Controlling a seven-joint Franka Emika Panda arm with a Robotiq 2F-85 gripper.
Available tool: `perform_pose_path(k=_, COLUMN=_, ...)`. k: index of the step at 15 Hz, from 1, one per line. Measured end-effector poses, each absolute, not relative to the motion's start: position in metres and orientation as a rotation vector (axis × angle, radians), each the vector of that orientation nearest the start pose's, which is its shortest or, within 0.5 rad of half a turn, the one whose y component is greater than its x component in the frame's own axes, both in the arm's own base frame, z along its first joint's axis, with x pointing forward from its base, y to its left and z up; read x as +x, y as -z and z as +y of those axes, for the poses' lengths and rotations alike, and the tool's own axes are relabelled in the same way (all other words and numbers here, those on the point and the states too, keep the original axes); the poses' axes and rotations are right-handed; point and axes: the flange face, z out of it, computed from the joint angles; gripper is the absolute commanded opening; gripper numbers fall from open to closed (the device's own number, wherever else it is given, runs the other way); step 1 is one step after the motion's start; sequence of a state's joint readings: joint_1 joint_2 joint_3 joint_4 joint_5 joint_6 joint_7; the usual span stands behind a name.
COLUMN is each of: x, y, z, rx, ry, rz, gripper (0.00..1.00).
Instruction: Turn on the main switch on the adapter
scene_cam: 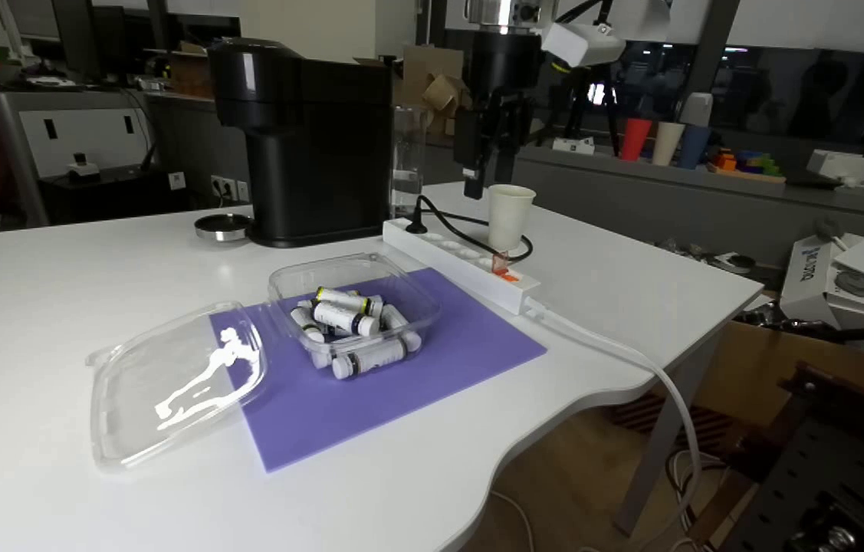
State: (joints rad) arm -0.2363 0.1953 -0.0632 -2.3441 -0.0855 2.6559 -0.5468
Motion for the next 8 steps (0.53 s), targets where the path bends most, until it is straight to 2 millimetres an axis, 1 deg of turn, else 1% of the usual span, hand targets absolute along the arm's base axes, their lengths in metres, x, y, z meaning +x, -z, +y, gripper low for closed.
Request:
perform_pose_path(k=5, x=0.498, y=-0.280, z=-0.139, rx=-3.184, ry=0.084, rz=-0.444, gripper=1.00)
perform_pose_path(k=8, x=0.494, y=-0.285, z=-0.133, rx=-3.172, ry=0.023, rz=-0.359, gripper=1.00)
